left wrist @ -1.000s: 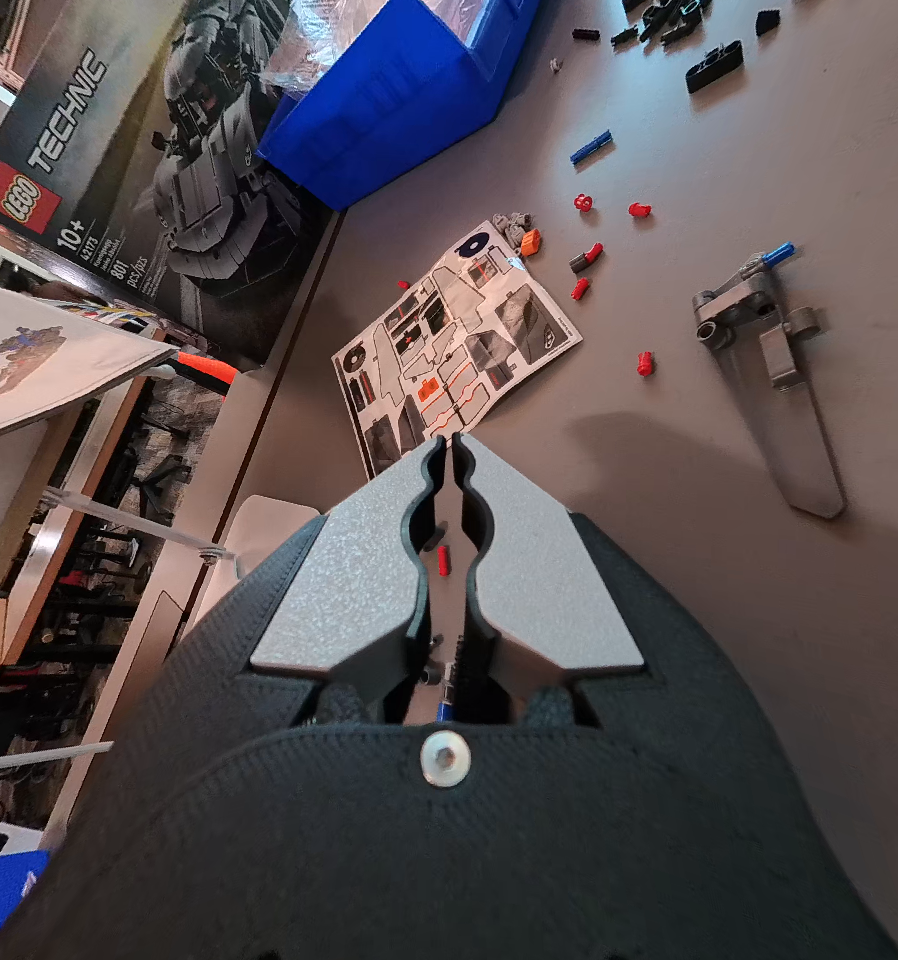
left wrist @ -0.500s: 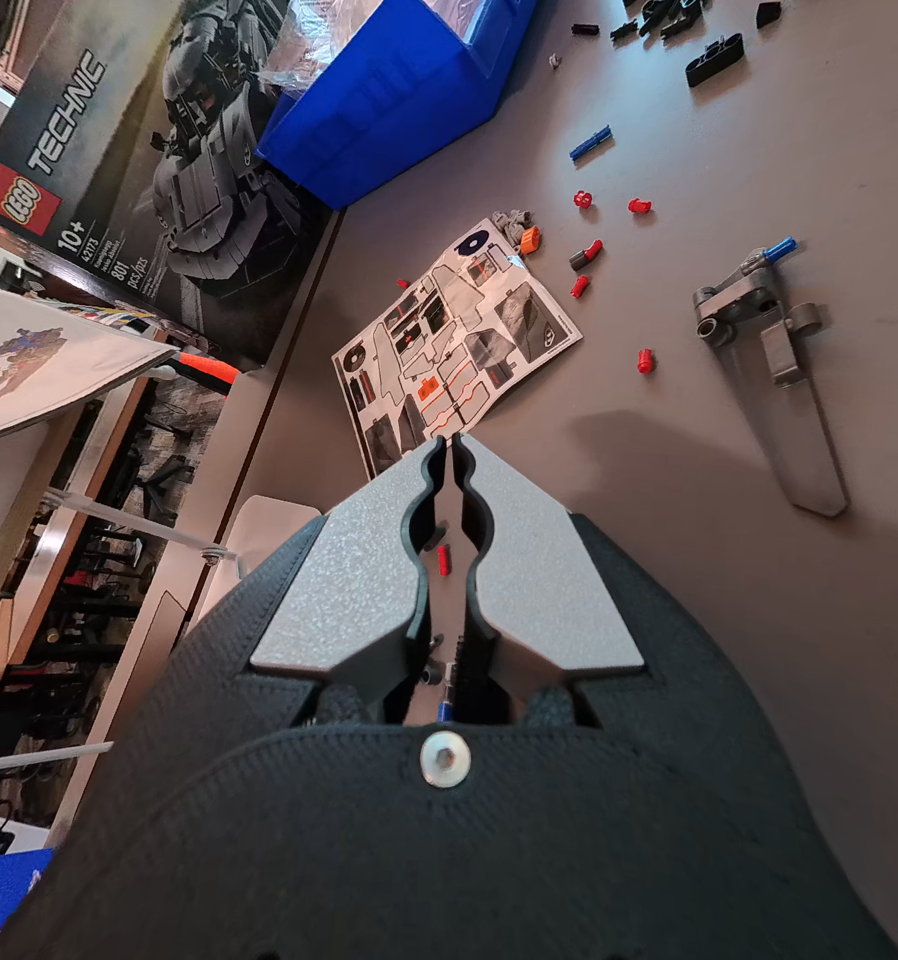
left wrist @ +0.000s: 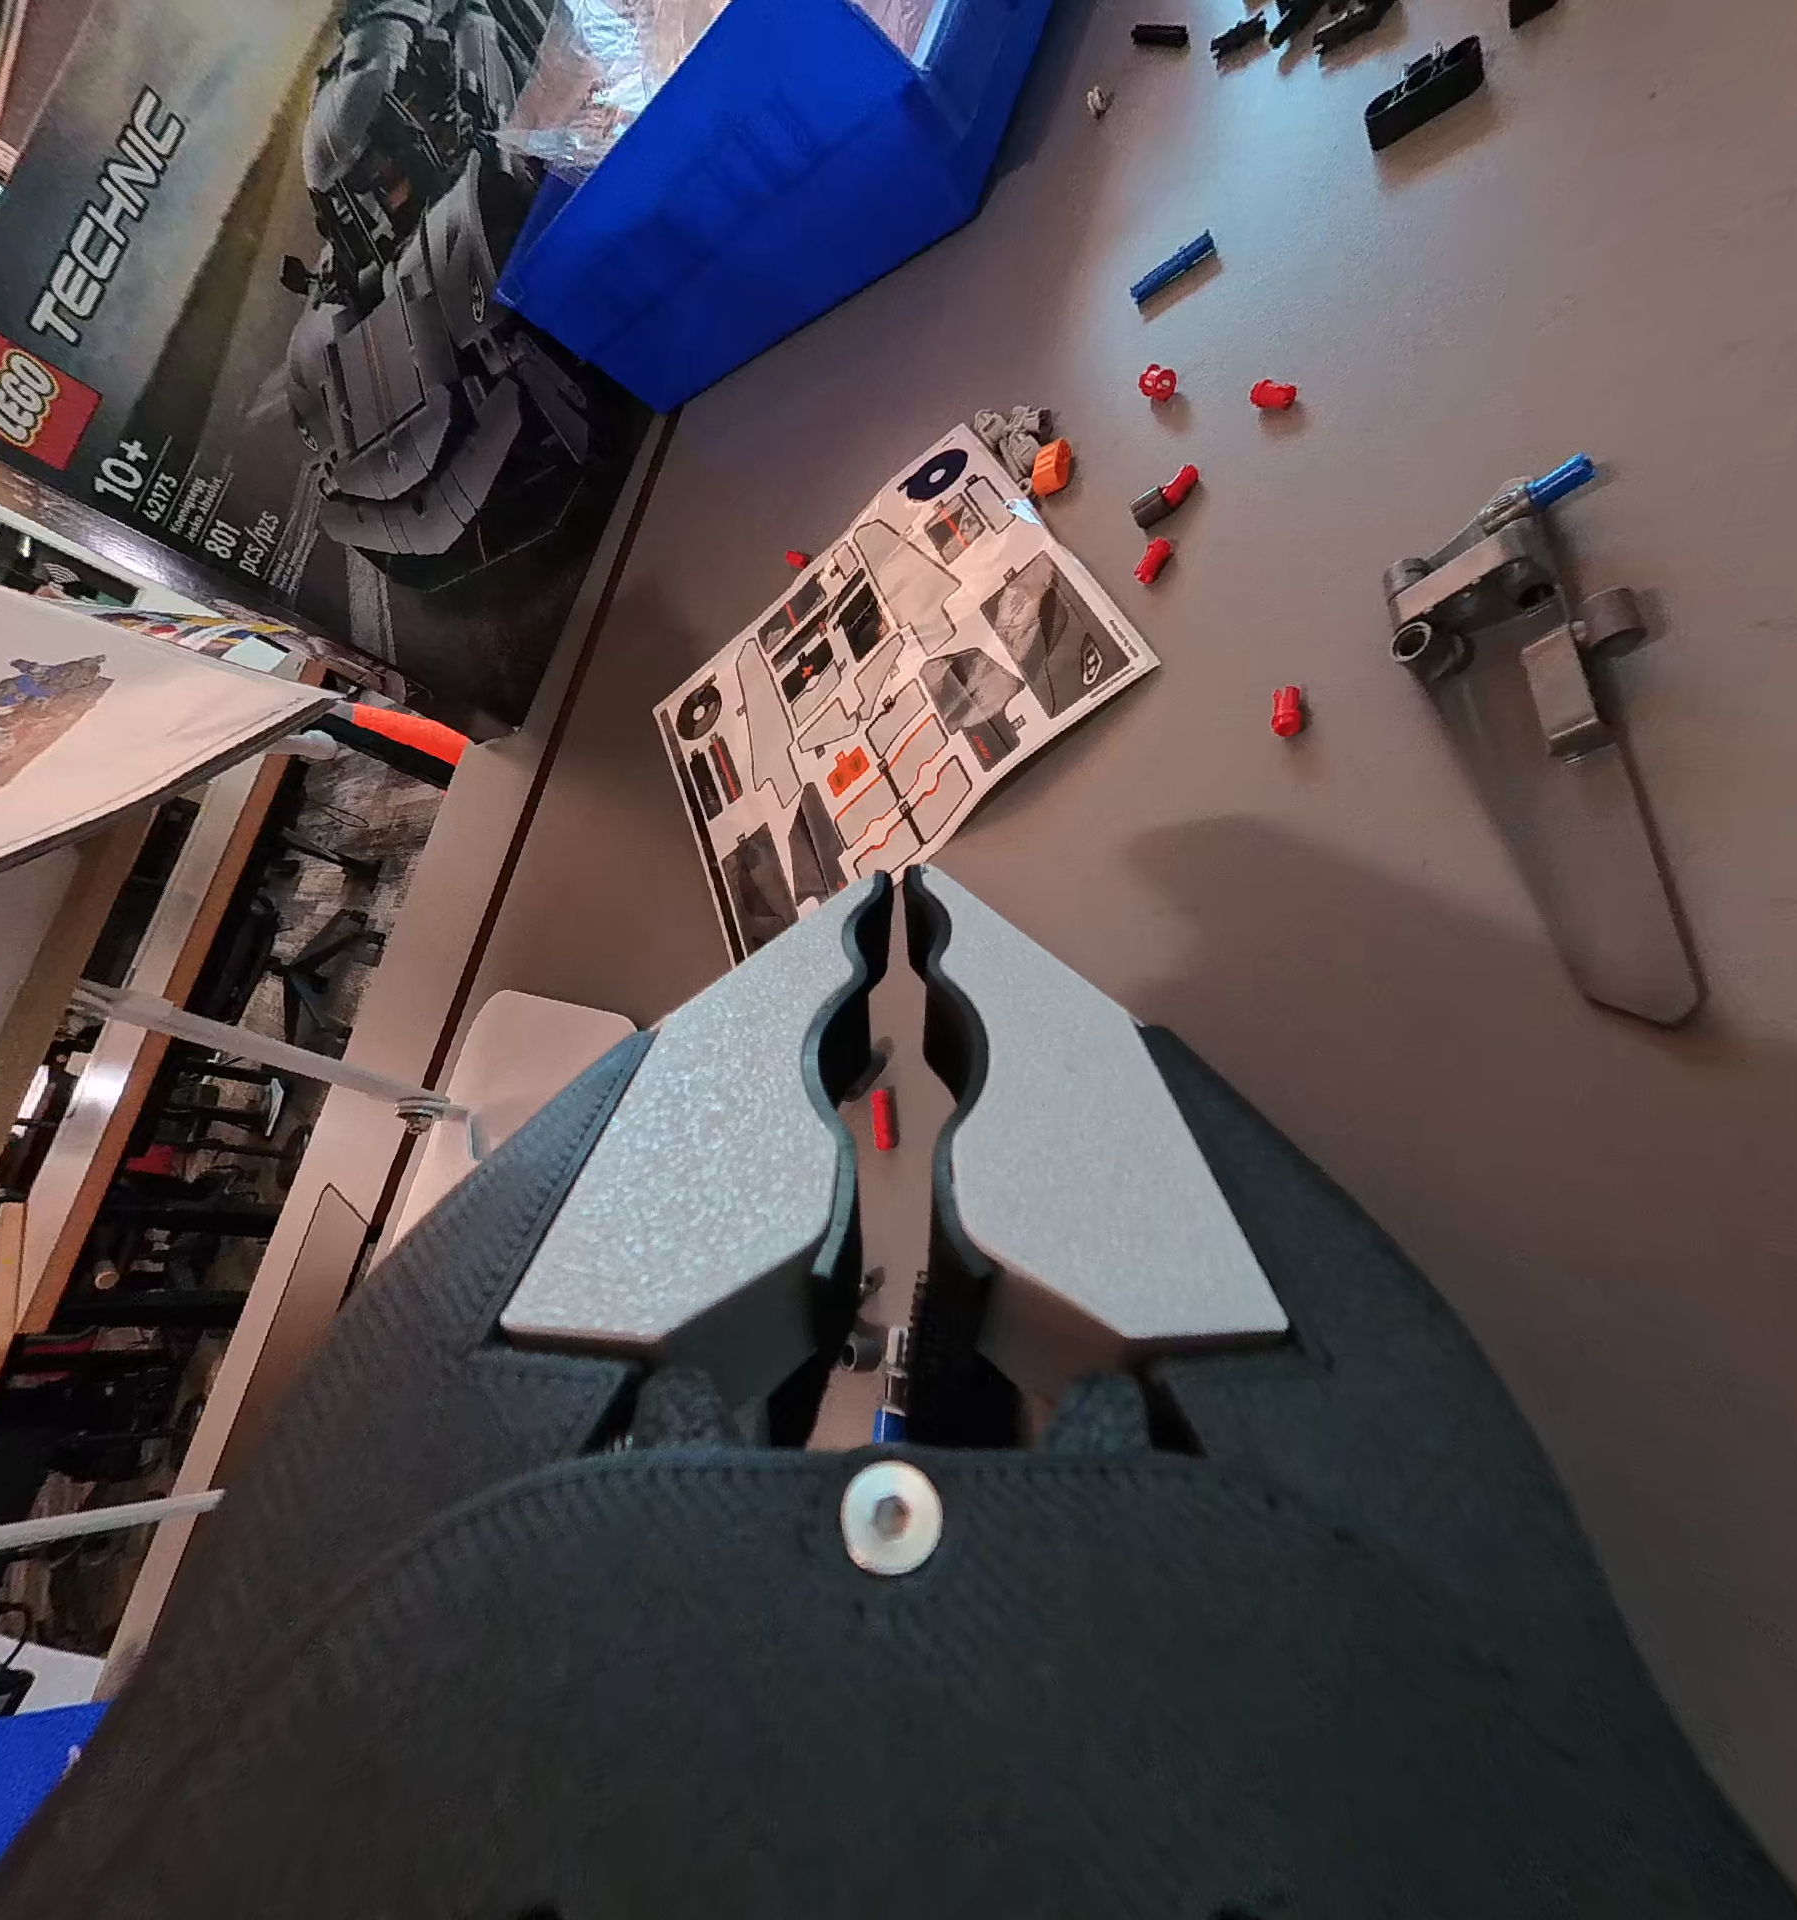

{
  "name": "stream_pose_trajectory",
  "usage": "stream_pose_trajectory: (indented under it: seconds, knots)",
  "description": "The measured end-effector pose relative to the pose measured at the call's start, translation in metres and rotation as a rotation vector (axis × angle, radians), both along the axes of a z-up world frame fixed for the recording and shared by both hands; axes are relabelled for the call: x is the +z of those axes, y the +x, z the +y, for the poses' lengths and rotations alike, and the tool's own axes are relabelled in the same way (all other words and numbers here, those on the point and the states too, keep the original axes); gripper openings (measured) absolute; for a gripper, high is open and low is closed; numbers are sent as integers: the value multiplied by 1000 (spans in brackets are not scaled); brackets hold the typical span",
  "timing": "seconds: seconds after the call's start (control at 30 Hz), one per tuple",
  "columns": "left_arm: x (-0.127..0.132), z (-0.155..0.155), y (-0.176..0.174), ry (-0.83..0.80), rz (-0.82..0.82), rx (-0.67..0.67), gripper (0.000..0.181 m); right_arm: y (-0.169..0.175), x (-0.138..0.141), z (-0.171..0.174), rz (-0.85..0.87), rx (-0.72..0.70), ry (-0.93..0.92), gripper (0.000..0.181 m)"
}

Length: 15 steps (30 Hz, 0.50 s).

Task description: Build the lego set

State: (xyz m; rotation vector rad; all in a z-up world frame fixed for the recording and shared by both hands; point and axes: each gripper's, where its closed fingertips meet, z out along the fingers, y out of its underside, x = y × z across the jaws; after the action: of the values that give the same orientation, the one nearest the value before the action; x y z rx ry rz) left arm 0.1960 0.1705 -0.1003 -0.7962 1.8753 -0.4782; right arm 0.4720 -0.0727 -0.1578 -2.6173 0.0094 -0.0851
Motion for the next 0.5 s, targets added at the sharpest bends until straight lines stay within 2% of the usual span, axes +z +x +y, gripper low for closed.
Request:
stream_pose_trajectory:
  seconds: [0.23,0.5]
  knots:
    - [0,-1,0,3,0,-1,0,-1,-1,2,71,-11,5,2]
    - [1,-2,0,3,-4,-4,0,-10,3,-2,79,-6,49,2]
